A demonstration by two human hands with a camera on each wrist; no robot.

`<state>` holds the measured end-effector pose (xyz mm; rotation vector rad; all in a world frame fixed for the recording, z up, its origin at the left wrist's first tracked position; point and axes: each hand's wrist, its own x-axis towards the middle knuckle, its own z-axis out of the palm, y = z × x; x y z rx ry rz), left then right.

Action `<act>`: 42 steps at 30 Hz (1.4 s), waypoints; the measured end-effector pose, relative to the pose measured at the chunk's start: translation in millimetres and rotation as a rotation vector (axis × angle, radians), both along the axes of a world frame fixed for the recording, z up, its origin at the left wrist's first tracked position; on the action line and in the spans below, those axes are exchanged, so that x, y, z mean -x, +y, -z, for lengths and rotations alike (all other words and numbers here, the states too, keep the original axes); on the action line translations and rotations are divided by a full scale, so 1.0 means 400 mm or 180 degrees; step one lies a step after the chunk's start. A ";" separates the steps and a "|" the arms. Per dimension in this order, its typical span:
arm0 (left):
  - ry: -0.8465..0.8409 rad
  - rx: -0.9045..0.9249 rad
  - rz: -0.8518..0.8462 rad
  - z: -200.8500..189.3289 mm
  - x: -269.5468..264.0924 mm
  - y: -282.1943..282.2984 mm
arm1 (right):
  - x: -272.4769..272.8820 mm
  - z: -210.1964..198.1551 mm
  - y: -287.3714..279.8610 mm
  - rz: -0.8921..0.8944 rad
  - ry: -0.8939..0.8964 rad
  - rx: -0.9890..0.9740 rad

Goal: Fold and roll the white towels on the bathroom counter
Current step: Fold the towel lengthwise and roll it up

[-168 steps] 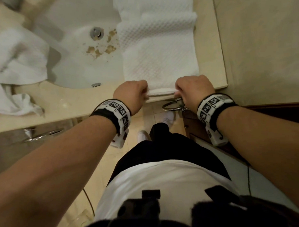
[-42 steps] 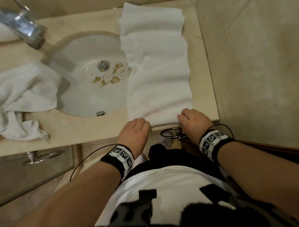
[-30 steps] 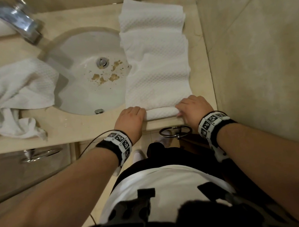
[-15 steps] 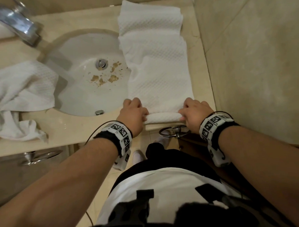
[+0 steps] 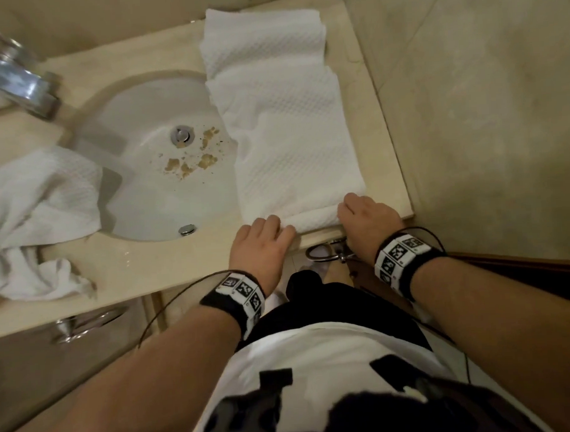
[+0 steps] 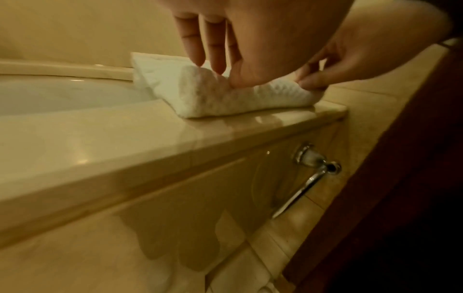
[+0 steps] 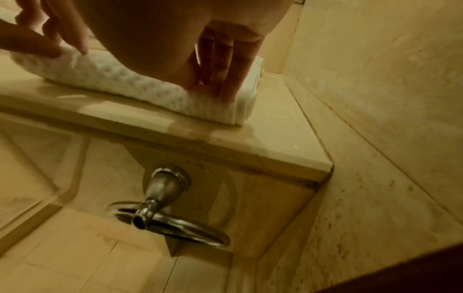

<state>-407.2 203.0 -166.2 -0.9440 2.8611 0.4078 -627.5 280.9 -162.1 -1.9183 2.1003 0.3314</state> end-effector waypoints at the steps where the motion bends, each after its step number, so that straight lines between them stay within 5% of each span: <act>1: 0.0017 -0.0020 0.0111 0.003 0.003 0.010 | -0.004 0.009 0.012 -0.0014 0.0001 0.0085; 20: -0.0440 0.0052 0.0103 -0.017 0.029 -0.049 | 0.040 0.009 -0.073 -0.0324 0.0223 0.0262; 31: -0.1132 -0.0165 -0.0558 0.024 0.099 -0.015 | 0.016 0.018 -0.095 -0.0134 0.0241 0.0364; 42: -0.0925 -0.0238 -0.1136 0.067 0.121 0.067 | -0.003 0.071 -0.043 -0.0076 -0.0233 0.0269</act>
